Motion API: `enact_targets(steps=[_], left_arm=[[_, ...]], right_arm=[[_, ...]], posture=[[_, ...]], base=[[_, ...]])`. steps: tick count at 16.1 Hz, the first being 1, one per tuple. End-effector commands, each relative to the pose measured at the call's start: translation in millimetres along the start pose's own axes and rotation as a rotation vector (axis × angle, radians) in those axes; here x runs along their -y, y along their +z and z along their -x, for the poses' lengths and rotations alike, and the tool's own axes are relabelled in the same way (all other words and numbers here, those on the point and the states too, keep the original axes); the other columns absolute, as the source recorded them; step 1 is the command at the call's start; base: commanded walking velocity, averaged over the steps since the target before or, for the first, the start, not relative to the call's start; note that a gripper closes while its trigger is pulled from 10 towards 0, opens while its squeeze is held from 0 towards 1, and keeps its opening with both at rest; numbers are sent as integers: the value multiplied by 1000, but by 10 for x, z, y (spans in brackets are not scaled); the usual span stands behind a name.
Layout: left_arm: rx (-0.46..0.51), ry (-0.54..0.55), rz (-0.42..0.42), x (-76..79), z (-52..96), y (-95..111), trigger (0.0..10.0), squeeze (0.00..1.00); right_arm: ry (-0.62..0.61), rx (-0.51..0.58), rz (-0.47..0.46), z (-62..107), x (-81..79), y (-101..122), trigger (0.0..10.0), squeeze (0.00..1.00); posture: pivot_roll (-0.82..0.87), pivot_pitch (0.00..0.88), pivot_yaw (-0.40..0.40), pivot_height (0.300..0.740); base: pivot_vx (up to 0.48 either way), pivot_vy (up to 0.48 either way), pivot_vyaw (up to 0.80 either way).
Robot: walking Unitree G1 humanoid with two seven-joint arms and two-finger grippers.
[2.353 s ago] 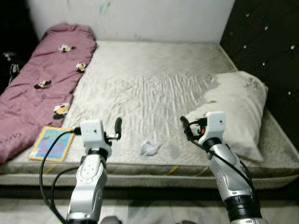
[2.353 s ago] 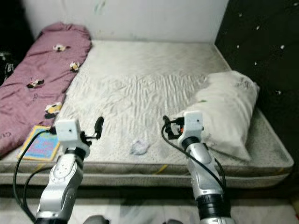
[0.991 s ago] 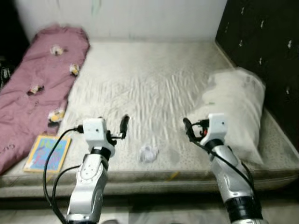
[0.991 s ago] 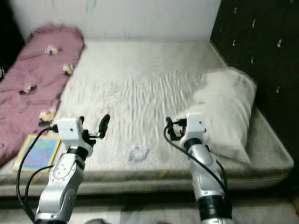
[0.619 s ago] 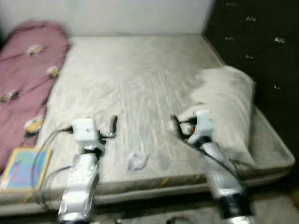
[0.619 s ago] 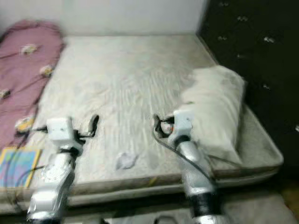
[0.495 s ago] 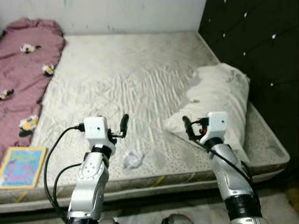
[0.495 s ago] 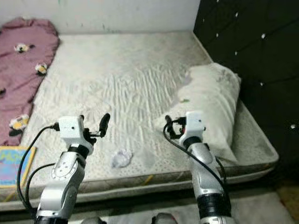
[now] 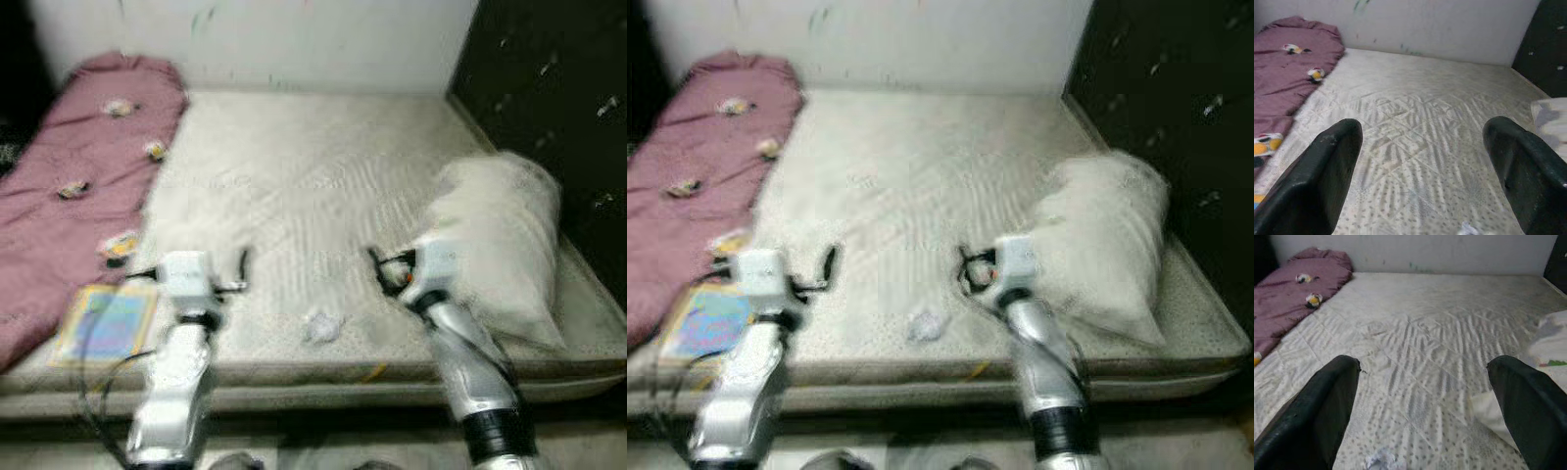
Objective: Clean up the room
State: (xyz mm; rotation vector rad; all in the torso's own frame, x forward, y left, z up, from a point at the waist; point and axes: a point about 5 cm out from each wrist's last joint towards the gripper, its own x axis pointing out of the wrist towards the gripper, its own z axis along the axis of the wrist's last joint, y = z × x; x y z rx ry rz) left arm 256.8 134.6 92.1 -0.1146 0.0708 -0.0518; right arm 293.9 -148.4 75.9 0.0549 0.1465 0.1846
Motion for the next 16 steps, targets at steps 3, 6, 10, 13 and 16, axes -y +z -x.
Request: enact_targets(steps=[3,6,10,13,16], left_arm=[[-4,11,-15,-51,4,5,10000,0],[-7,27,-14,-69,24,-4,10000,0],[-18,17,-7,-66,40,-22,10000,0],[-54,20,27,-85,55,-44,10000,0],[-72,5,52,-113,66,-47,10000,0]], right_arm=[[3,7,-10,-16,-25,21,10000,0],[0,2,-12,0,-24,3,10000,0],[-5,4,-14,8,-23,-2,10000,0],[-9,-9,-34,22,-30,-22,10000,0],[-17,-7,-27,34,-12,-25,10000,0]], posture=[[20,8,-25,740],[19,16,-24,740],[19,26,-19,740],[17,33,-15,740],[16,42,-16,740]], base=[[0,0,-171],[0,0,0],[0,0,0],[0,0,-504],[0,0,-221]])
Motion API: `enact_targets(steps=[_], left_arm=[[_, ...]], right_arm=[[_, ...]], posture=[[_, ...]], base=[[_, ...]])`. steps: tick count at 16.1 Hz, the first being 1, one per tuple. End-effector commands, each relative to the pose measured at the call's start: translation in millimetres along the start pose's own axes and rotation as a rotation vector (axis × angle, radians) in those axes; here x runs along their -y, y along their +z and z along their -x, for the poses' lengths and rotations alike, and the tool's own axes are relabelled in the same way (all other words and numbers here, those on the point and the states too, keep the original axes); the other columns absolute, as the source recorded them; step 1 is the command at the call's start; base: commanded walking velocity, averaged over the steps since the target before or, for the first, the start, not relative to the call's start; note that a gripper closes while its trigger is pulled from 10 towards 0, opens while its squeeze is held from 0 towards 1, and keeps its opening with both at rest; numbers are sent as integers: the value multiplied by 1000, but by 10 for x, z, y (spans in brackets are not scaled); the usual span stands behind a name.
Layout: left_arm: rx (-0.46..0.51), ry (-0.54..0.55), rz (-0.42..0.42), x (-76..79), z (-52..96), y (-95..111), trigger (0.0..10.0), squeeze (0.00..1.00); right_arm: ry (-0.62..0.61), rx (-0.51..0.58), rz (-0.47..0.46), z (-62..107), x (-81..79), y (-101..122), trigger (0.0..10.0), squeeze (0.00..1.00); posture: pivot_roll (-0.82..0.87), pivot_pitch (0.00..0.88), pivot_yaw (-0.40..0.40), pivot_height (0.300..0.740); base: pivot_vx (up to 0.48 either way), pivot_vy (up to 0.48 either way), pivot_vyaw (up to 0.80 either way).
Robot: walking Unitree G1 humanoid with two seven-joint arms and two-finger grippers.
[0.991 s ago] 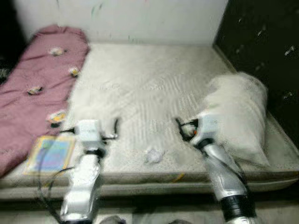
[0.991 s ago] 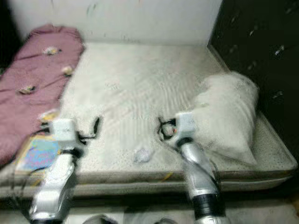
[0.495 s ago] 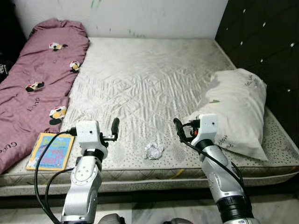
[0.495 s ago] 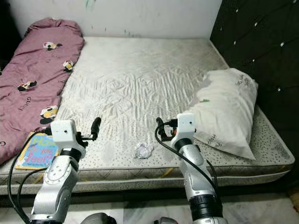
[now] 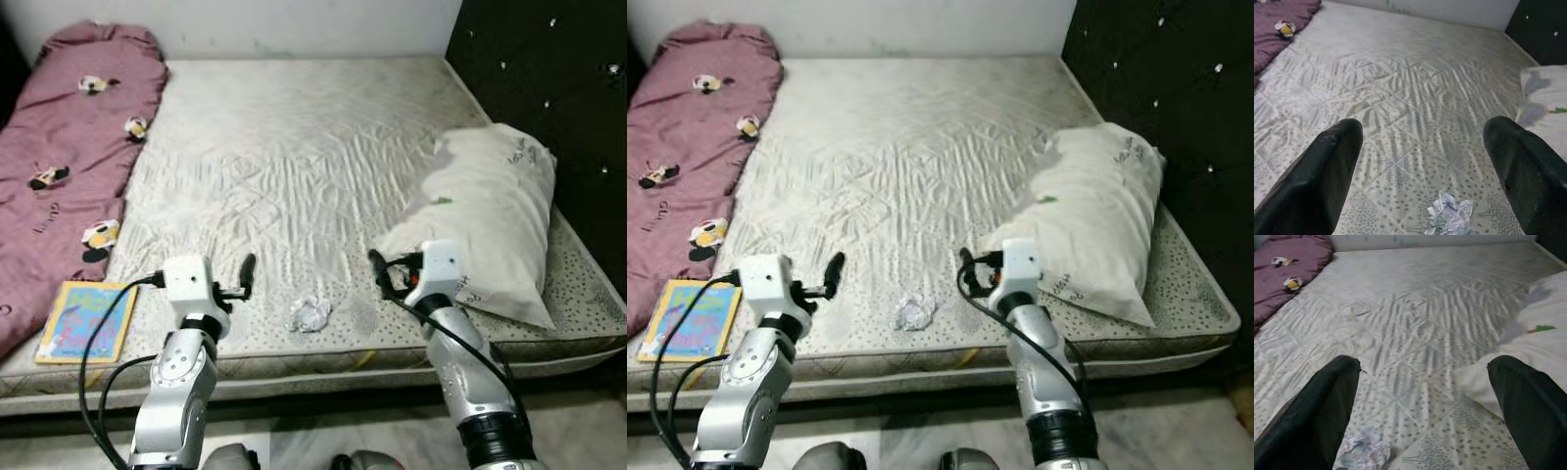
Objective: Clean up the room
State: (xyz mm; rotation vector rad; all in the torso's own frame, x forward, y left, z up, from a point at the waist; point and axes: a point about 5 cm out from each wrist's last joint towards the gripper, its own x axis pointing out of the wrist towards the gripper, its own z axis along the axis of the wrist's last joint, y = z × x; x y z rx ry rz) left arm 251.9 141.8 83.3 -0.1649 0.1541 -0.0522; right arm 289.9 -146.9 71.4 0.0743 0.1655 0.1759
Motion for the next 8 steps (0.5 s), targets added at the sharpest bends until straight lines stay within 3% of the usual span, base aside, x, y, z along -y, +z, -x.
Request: enact_targets(steps=[1,8], left_arm=[[19,19,-33,-59,32,37,10000,0],[23,46,-30,-62,76,31,10000,0]], right_arm=[[-11,12,-1,9,7,31,10000,0],[-10,1,-3,48,9,9,10000,0]], posture=[[15,49,-16,740],[17,71,-21,740]], base=[[0,0,0],[0,0,0]])
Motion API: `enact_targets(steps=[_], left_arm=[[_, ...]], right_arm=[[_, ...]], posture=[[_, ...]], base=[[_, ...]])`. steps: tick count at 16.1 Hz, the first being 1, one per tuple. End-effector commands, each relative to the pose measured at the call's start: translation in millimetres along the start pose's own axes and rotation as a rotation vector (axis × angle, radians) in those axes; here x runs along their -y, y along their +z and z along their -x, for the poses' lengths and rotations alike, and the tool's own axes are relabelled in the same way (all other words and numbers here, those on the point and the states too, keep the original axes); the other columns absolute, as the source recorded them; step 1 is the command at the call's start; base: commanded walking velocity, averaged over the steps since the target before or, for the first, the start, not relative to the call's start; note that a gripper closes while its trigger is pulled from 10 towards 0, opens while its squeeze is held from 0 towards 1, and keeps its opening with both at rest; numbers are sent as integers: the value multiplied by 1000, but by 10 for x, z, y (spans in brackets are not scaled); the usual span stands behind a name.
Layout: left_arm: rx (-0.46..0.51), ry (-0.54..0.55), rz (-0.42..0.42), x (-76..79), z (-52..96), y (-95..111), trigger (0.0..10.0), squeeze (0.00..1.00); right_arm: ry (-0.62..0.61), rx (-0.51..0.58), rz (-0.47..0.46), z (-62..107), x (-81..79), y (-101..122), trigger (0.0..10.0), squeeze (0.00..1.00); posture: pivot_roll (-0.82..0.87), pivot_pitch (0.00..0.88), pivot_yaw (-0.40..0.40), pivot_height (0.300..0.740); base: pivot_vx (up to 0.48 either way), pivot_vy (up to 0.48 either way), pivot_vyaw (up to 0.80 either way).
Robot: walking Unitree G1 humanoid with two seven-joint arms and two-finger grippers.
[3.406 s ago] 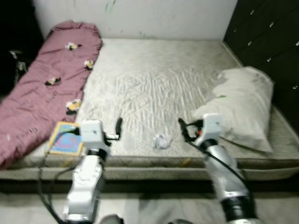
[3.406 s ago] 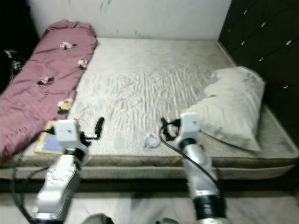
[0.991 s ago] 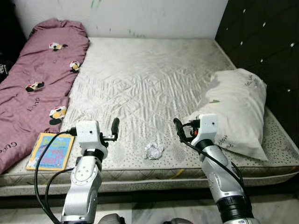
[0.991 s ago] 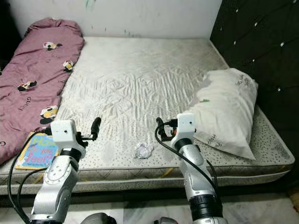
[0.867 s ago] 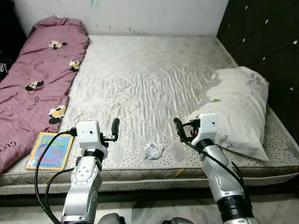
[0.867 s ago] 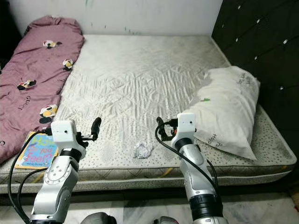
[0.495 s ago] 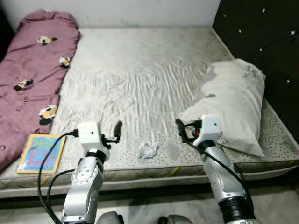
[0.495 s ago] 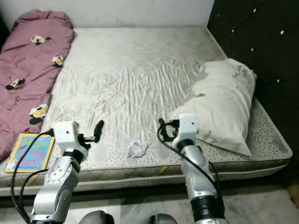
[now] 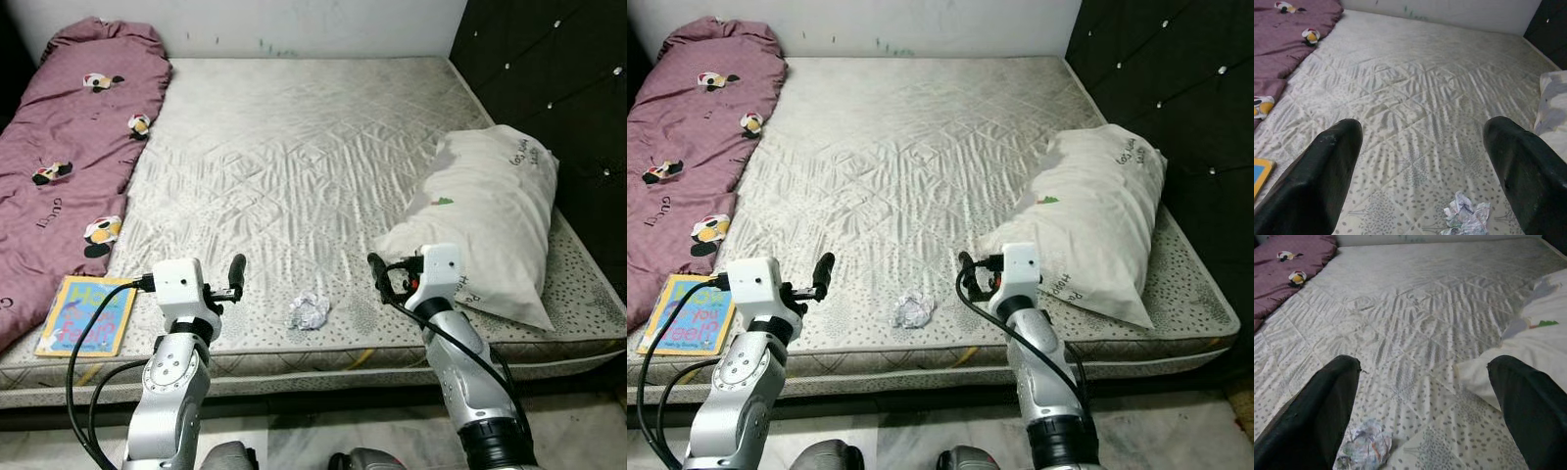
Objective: Clean up the room
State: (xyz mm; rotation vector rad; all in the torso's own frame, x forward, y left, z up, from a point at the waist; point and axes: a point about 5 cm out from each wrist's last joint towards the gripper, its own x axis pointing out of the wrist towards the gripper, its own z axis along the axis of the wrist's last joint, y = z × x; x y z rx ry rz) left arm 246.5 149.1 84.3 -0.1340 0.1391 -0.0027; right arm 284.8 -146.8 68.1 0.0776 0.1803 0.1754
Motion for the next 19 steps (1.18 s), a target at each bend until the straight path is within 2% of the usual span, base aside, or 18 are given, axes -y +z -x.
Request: enact_targets(steps=[1,7,13,15,19], left_arm=[[2,5,-10,-2,20,12,10000,0],[-8,13,-13,-3,33,0,10000,0],[-18,13,-6,-10,24,-10,10000,0],[-3,12,-36,-13,25,5,10000,0],[15,24,-84,-127,80,10,10000,0]], right_arm=[[-9,14,1,9,14,49,10000,0],[-3,9,-1,17,2,35,10000,0],[0,9,1,3,-4,41,10000,0],[-2,11,-1,6,-3,43,10000,0],[-54,66,6,71,99,105,10000,0]], posture=[[17,74,-21,740],[21,70,-26,740],[23,63,-26,740],[22,62,-27,740],[21,52,-19,740]], base=[[0,0,0],[0,0,0],[0,480,0],[0,240,0],[0,0,0]])
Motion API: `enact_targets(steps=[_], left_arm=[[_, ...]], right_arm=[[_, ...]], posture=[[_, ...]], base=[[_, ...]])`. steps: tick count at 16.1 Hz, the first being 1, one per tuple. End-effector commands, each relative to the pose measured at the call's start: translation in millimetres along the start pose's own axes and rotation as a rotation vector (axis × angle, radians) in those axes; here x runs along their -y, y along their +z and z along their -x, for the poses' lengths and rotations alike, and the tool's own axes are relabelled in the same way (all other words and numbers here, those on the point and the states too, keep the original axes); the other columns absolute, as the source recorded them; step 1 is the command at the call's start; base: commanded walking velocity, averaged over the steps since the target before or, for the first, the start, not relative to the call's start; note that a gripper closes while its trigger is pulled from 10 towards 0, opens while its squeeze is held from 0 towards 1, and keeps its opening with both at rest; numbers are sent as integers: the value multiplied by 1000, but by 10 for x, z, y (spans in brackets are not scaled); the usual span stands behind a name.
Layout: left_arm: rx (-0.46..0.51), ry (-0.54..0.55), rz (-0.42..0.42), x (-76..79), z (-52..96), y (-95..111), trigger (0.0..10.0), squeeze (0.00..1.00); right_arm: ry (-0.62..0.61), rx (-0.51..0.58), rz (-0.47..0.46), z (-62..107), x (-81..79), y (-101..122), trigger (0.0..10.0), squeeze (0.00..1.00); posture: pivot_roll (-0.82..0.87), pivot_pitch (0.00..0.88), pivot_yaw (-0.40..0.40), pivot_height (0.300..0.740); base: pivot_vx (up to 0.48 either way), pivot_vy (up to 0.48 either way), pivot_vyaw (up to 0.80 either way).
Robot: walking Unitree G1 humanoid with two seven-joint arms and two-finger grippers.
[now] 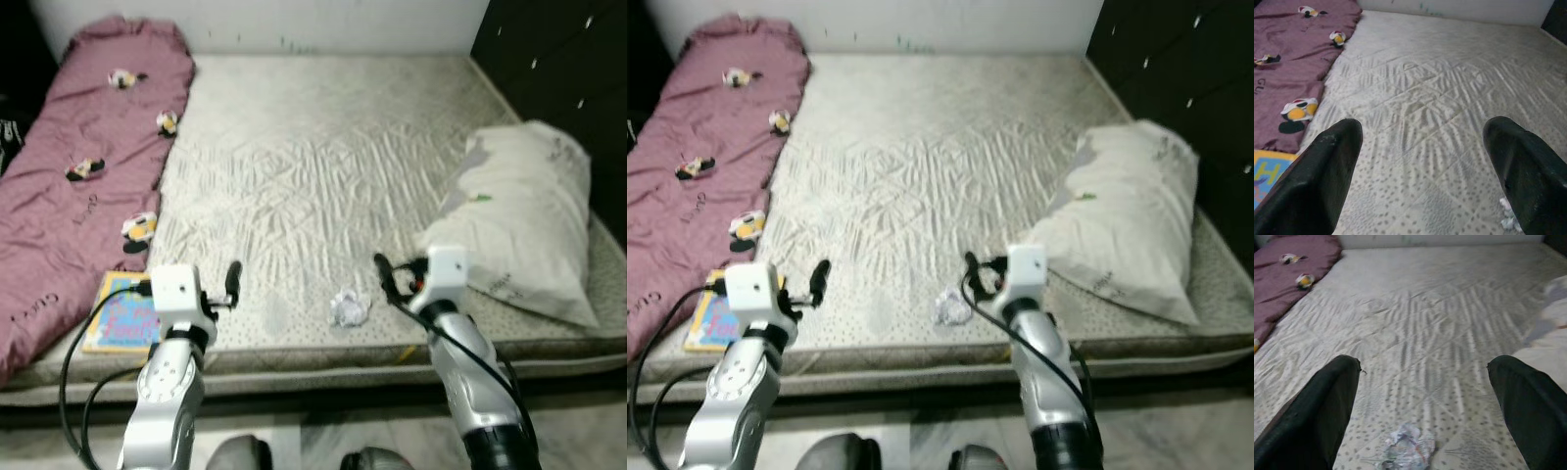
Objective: Clean up the room
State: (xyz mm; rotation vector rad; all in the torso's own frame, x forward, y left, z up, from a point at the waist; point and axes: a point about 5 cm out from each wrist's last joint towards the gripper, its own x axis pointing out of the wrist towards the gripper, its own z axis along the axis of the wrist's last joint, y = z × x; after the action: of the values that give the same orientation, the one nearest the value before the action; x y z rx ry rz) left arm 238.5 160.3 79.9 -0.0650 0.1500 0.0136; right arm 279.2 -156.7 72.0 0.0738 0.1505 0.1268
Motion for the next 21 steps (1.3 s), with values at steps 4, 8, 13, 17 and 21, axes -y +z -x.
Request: enact_targets(steps=[4,8,13,17,21], left_arm=[[15,28,-54,-164,50,35,10000,0],[23,23,-41,-93,-20,39,10000,0],[25,19,-32,-47,-17,38,10000,0],[27,18,-34,-39,-12,36,10000,0],[25,15,-33,-26,-9,29,10000,0]], right_arm=[[-42,48,16,95,134,99,10000,0],[-35,28,13,60,110,46,10000,0],[4,50,-10,39,31,101,10000,1000],[5,32,13,33,18,78,10000,0],[20,18,3,39,-5,53,10000,0]], posture=[[13,38,-11,740],[10,33,-14,740],[9,40,-21,740],[8,48,-24,740],[9,52,-24,740]], base=[[0,0,0],[0,0,0],[0,0,0],[0,0,0],[0,0,0]])
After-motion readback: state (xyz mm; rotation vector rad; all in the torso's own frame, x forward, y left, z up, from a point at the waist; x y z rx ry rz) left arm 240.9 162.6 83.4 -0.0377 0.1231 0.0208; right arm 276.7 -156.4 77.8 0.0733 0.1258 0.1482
